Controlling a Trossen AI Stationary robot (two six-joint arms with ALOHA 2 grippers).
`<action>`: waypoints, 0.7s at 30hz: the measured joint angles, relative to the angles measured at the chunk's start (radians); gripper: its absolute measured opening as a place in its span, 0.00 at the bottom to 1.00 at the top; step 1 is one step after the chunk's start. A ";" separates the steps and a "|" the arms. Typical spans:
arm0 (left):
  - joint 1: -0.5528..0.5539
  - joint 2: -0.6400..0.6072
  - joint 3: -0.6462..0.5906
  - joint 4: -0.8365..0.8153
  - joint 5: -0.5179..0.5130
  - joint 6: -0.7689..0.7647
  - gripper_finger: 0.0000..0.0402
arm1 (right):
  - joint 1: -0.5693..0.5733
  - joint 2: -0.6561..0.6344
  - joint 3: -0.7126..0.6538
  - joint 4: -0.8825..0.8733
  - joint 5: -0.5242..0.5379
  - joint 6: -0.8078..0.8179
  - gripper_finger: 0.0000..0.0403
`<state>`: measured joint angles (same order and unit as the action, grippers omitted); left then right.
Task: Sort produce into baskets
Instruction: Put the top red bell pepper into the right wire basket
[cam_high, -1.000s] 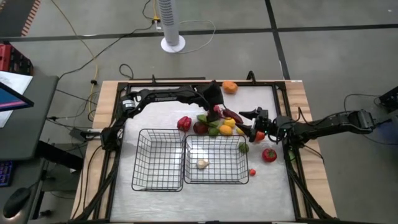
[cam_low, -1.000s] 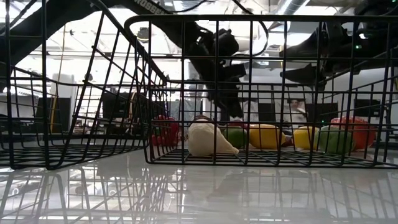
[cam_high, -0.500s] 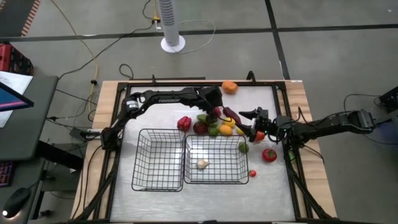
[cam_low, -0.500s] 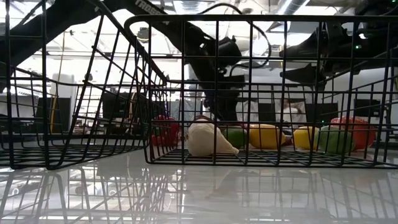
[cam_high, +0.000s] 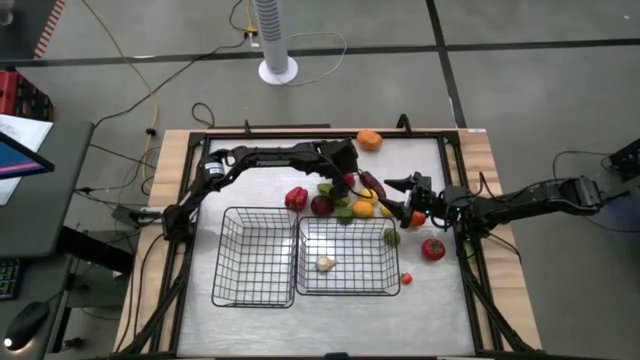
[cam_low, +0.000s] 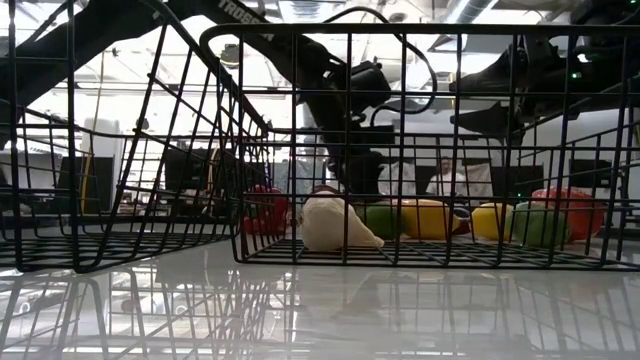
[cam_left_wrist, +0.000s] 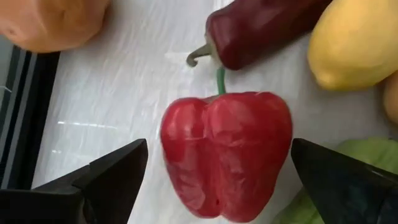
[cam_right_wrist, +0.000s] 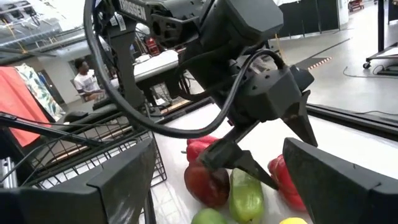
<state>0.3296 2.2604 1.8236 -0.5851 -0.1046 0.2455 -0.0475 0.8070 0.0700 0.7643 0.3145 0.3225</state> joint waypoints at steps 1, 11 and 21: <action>0.003 0.000 0.000 -0.003 0.004 0.001 0.95 | 0.000 0.000 0.000 0.000 0.000 0.000 0.94; 0.032 0.000 0.000 -0.011 0.029 0.009 0.94 | 0.000 0.000 0.000 0.002 0.000 0.000 0.94; 0.019 0.000 0.000 -0.037 0.012 0.026 0.94 | 0.000 0.000 0.000 0.030 0.000 -0.002 0.94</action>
<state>0.3483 2.2604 1.8236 -0.6225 -0.0928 0.2717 -0.0475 0.8068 0.0700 0.7941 0.3144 0.3206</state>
